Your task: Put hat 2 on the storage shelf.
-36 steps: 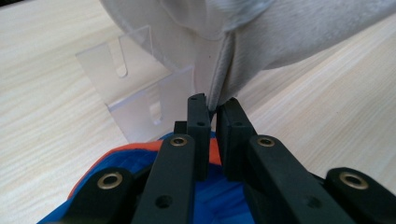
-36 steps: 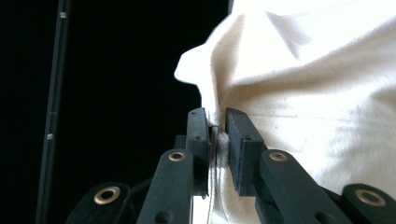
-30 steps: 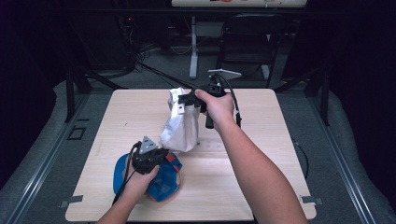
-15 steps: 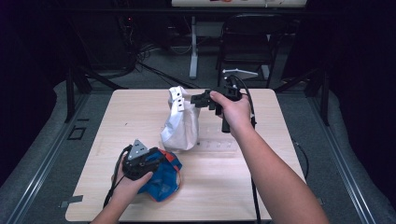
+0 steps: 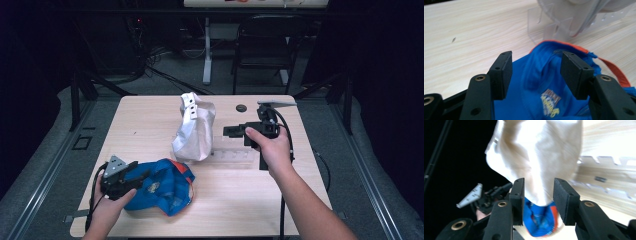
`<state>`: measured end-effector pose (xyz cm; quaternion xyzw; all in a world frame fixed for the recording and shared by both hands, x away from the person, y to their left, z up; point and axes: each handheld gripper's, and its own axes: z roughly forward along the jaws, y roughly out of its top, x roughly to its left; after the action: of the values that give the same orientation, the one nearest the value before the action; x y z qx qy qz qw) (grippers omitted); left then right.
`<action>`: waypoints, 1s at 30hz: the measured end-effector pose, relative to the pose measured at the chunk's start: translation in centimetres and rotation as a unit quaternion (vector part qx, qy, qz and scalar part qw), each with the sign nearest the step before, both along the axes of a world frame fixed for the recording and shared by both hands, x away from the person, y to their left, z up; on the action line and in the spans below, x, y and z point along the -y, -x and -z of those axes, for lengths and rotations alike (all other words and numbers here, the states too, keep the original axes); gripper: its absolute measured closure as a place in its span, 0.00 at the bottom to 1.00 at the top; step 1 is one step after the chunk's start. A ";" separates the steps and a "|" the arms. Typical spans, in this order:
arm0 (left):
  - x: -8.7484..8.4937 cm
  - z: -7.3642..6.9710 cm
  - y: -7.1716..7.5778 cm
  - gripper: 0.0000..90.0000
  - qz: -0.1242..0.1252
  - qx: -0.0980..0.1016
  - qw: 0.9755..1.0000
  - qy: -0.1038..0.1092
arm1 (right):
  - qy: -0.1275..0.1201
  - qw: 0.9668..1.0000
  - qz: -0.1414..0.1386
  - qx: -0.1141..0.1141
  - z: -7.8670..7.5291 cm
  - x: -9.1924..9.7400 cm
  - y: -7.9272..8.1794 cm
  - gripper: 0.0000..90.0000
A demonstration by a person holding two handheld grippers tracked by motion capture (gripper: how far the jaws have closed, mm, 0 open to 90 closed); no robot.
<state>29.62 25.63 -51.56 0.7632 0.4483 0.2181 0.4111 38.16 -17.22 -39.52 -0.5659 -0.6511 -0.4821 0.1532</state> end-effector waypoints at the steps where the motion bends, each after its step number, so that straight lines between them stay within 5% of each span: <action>1: -0.6 0.2 0.0 0.48 -0.007 -0.009 1.000 -0.003 | 0.009 1.000 0.002 0.004 0.7 0.3 0.5 0.69; 6: -1.3 0.6 0.0 0.48 -0.017 -0.013 1.000 -0.004 | 0.032 0.999 0.010 0.010 2.4 0.7 1.9 0.68; 10: -1.9 1.4 0.3 0.49 -0.013 -0.025 0.999 0.015 | 0.034 0.999 0.015 0.009 3.4 0.8 2.6 0.67; 20: -3.5 3.6 0.8 0.49 -0.034 -0.045 0.998 0.004 | 0.052 0.998 0.021 0.029 6.3 0.8 5.0 0.64; 25: -4.4 4.1 0.9 0.48 -0.051 -0.054 0.997 0.004 | 0.092 0.994 0.033 0.048 8.8 1.1 6.5 0.63; 30: -4.9 4.2 0.7 0.43 -0.068 -0.047 0.997 0.004 | 0.079 0.994 0.047 0.062 10.5 1.9 7.6 0.64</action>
<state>28.89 30.51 -55.77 0.7385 0.5192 0.2071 0.3770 30.55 -19.07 -50.04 -0.5752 -0.6682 -0.4698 0.0447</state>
